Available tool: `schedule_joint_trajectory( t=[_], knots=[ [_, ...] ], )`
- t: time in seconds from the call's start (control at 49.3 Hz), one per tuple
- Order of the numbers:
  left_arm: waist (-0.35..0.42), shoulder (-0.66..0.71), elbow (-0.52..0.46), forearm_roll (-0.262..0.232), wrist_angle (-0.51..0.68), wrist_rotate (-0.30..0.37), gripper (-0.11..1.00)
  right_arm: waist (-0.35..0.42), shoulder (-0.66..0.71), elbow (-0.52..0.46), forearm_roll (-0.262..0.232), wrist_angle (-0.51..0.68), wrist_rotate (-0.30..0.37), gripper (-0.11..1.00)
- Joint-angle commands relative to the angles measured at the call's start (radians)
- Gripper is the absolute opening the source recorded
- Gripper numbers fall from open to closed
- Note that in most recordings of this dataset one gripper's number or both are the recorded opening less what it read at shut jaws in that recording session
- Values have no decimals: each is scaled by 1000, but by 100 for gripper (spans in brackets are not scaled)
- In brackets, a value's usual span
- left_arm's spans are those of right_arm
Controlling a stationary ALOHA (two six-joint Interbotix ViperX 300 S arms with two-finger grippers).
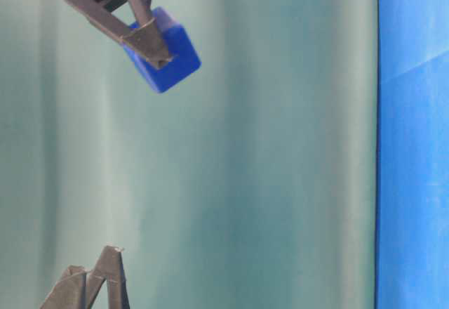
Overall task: Handover the blue block to the right arm after grasping it with the left arm, then place it in the designated position.
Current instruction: 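Rotate the right gripper holding the cube to point downward, then move the cube with the right gripper to the table centre and lower it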
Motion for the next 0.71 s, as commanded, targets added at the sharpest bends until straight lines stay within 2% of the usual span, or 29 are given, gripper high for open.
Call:
schedule_joint_trajectory(
  t=[0.0,0.69],
  knots=[
    [2,-23,-15,3,-5,0,93,9,-8,-17,3,3,0,56],
    [3,-23,-15,2,-5,-2,93,11,6,-17,3,0,-2,56]
  ],
)
